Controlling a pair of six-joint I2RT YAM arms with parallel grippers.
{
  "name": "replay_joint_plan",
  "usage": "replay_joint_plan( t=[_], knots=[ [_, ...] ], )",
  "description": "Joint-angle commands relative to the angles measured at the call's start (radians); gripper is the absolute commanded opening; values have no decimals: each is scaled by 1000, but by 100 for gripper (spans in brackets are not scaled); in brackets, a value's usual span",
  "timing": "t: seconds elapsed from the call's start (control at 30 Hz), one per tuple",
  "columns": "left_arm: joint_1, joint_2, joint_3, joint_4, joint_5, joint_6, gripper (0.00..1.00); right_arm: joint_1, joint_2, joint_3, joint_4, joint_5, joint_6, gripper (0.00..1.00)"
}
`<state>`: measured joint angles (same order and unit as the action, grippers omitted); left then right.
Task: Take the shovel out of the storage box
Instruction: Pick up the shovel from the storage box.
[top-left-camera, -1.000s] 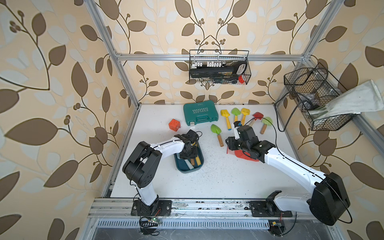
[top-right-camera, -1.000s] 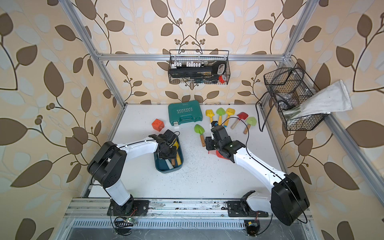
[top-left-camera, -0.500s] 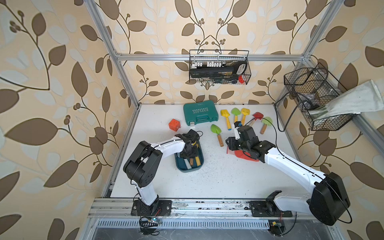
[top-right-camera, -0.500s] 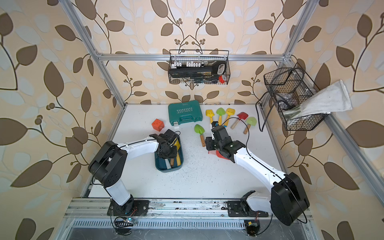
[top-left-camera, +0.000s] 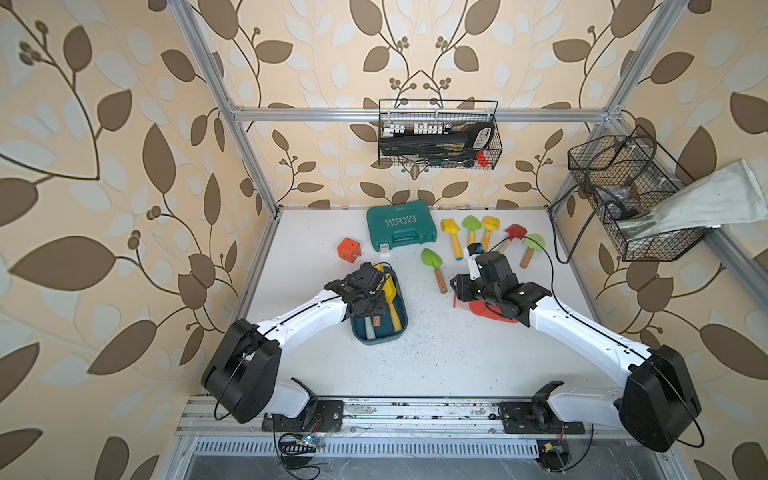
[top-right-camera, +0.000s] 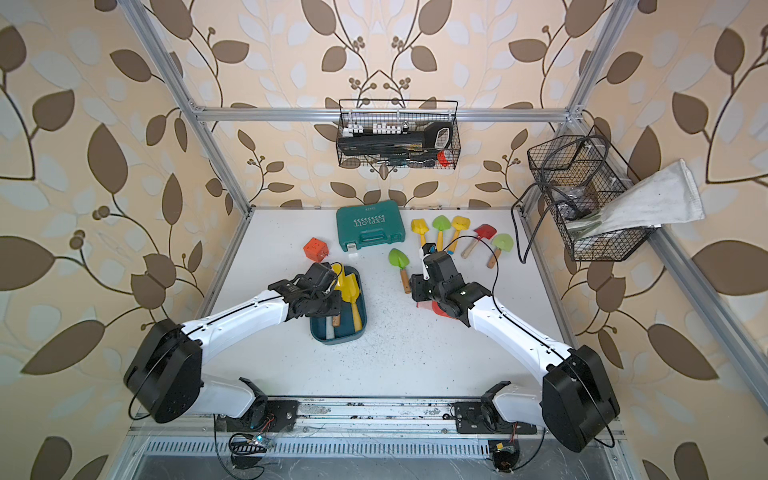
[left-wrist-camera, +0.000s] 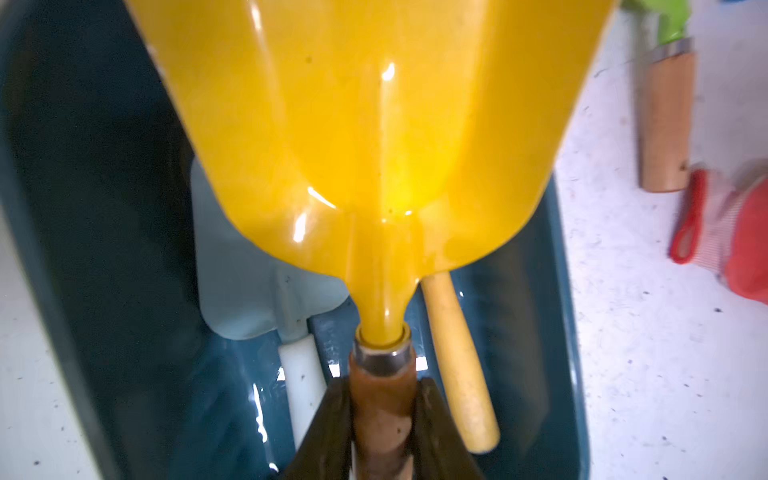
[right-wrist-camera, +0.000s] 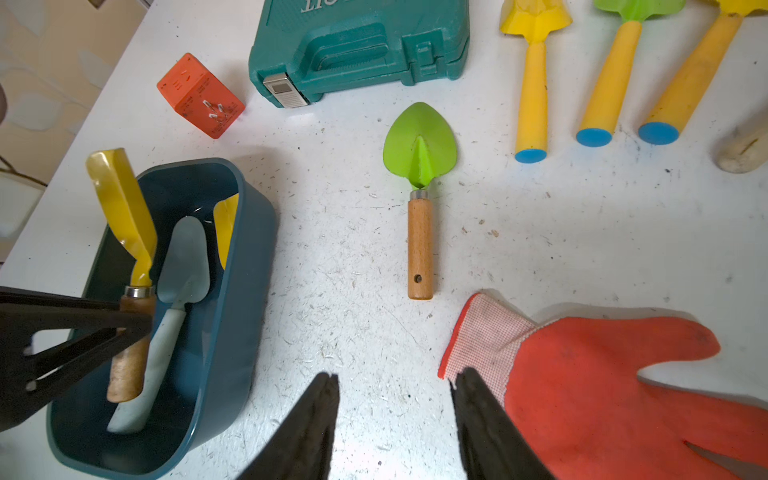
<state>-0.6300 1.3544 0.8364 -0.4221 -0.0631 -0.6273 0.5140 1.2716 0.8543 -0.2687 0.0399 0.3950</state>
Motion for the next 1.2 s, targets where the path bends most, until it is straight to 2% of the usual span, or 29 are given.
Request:
replay_joint_plan(
  t=[0.0,0.23,0.4,0.5,0.73,0.9,1.17],
  knots=[
    [-7,-124,-56,121,-24,26,3,0,-48,-34,56,-51,-8,48],
    [-7,-327,-165,286,49,62,1,12,-82,-79,178,-242,-38,50],
    [-7,-414,-196,393,148,96,2,15,-6,-72,275,-526,-64,55],
    [-7,-439,-199,463,212,116,2,25,25,-73,319,-617,-62,55],
    [-7,-398,-188,602,355,124,2,49,17,-99,432,-756,-49,59],
    [-7,-396,-189,720,424,104,1,58,29,-106,497,-843,-15,65],
    [-7,-304,-126,820,512,52,1,70,8,-126,553,-864,4,64]
  ],
)
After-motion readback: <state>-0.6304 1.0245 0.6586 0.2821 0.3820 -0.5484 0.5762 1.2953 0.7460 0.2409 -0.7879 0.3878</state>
